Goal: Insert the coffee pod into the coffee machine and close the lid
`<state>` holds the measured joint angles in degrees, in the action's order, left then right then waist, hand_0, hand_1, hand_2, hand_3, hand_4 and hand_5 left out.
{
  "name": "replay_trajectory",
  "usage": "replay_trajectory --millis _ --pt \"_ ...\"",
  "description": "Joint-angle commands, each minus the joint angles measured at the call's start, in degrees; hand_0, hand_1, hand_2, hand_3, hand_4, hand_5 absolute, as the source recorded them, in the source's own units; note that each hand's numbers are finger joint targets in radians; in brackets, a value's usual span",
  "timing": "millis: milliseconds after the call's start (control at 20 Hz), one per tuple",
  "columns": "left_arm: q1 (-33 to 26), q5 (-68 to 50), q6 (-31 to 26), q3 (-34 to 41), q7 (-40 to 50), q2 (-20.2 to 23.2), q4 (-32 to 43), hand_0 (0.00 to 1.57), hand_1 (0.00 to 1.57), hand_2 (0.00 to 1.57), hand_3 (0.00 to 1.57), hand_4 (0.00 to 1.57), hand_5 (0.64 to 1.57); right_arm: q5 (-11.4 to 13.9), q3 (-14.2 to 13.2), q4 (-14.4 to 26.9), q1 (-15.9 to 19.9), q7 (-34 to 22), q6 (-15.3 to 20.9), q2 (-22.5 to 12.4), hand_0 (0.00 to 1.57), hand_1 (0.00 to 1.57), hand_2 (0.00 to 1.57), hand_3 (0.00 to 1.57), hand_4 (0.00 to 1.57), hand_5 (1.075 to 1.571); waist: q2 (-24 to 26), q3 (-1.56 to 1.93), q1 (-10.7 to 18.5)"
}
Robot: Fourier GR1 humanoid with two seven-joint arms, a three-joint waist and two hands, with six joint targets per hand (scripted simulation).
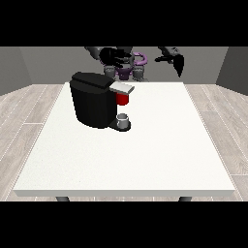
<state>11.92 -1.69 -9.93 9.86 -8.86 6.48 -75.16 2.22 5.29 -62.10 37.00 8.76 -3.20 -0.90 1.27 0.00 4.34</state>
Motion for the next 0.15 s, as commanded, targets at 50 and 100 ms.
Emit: replay_trajectory --millis 50,100 --pt "-3.05 -0.72 0.24 1.14 -2.5 -0.56 2.39 0.0 0.0 0.0 0.0 0.25 1.571 -6.07 4.38 -4.89 -11.73 2.01 2.62 0.86 0.0 0.0 0.0 0.0 0.25 1.571 4.31 0.0 -4.09" --pt "-2.77 0.47 1.29 0.87 -4.66 -0.99 3.36 0.0 0.0 0.0 0.0 0.19 1.571 -6.67 7.28 -6.21 -14.52 3.0 3.23 0.87 0.0 0.0 0.0 0.0 0.16 1.571 4.42 0.0 -5.67"
